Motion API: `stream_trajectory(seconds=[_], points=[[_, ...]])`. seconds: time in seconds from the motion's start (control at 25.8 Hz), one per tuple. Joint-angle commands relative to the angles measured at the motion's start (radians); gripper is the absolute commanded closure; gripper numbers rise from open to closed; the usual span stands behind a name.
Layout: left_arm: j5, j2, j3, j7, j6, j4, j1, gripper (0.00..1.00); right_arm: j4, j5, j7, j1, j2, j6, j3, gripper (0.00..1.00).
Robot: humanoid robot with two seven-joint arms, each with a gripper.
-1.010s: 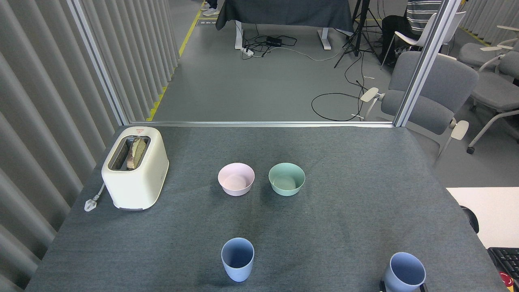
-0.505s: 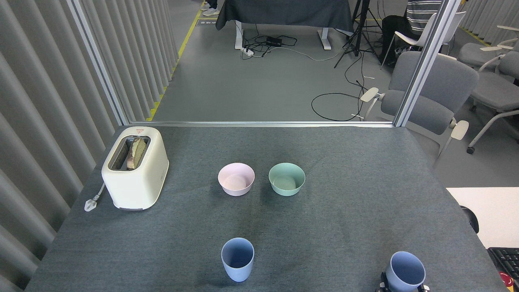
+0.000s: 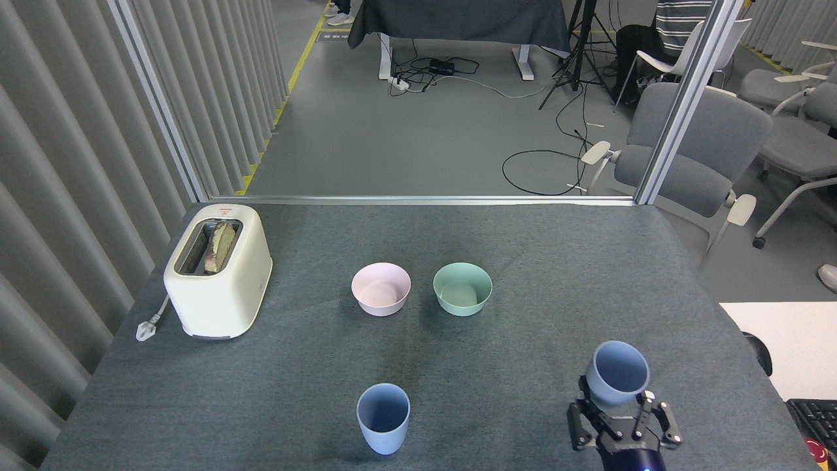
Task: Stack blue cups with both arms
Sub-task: 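Grasp the other pale blue cup with the right gripper and lift it, then carry the lifted cup over the centered cup with the right gripper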
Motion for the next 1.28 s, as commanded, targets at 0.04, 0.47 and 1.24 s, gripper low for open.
stream_trajectory(seconds=[0.04,0.47,1.24], points=[[-0.001,0.000,-0.001,0.000,0.011,0.002,-0.002,0.00,-0.001,0.052,0.103,-0.168,0.061,0.067,0.217,0.29],[0.001,0.000,0.004,0.000,0.013,0.009,-0.002,0.00,-0.060,0.132,0.142,-0.092,0.172,0.073,0.492,0.28],[0.004,-0.005,0.005,0.000,0.020,0.011,-0.007,0.00,-0.041,0.131,0.139,-0.041,0.193,0.070,0.532,0.27]])
